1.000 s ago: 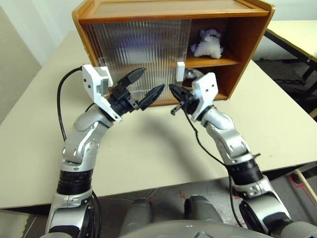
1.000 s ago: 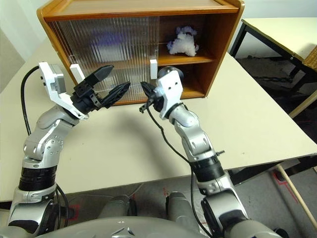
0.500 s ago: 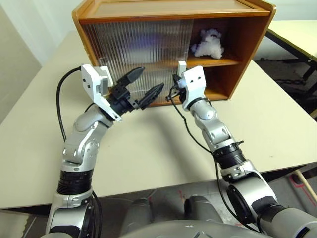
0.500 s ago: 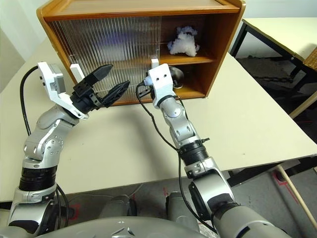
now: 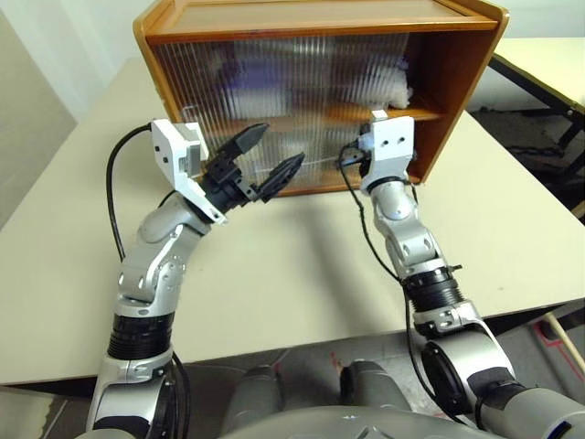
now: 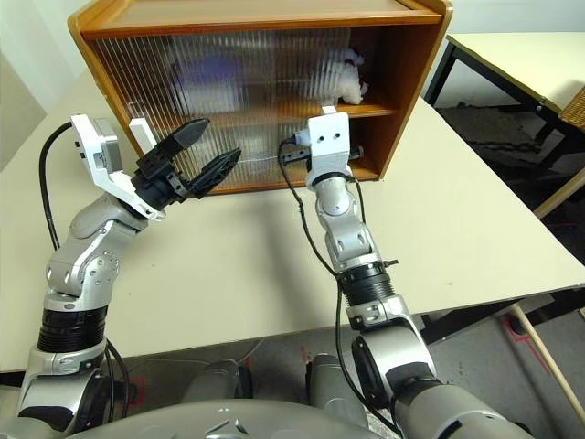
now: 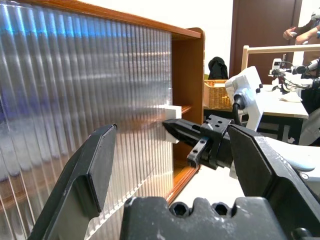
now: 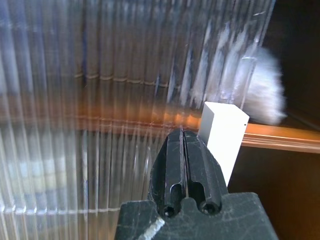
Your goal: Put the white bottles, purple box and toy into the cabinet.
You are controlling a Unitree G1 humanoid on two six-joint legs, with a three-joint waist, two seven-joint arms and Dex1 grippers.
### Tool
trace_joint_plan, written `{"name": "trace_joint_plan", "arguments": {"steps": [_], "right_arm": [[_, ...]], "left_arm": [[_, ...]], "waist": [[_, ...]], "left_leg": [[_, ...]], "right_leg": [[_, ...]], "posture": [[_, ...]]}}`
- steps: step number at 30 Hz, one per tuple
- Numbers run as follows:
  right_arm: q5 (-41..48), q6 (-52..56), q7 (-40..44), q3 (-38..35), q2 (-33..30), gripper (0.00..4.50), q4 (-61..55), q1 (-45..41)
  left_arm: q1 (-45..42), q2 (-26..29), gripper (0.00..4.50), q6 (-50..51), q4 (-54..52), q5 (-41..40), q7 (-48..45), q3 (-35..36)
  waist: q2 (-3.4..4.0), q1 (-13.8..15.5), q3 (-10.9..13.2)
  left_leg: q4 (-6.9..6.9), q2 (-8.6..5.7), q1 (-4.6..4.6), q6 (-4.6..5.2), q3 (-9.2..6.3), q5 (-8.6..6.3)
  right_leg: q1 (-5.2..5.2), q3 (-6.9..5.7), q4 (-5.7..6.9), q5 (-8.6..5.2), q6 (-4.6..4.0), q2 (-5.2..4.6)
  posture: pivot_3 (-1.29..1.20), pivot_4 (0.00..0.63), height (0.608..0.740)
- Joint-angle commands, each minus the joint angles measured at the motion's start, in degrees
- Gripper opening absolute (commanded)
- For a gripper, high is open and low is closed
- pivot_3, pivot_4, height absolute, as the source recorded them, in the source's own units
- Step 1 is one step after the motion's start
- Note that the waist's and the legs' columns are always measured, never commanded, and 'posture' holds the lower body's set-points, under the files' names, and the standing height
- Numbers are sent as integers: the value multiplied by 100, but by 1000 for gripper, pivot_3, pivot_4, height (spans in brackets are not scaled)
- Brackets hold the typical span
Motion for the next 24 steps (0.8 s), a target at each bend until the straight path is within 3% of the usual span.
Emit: {"name": "trace_joint_plan", "arguments": {"steps": [1,17,24], "right_arm": [[108,191,-380,-451,-55,46,276,-148],[-118,-268,-1347,-842,-660,46,1386,-591],[-109,-414,-1385,-876,-766,46,1542,-623]], "left_arm": [[-59,-4,4500,-39,124,65,-17,-32],[-74,-22,4500,-58,167,70,-73,-52],[-97,-16,4500,-109,239,83,-116,-63]], "waist": [[0,1,0],[0,-9,0],[0,-6,0]], "left_leg": [[0,0,0,1,0,1],[0,-2,0,7,2,4],[0,-1,-1,9,1,5]], "right_leg": [[0,0,0,0,0,0],[1,3,-3,-1,-1,2],[1,4,-6,-2,-1,3]], "posture": [[52,0,740],[44,0,740],[39,0,740]]}}
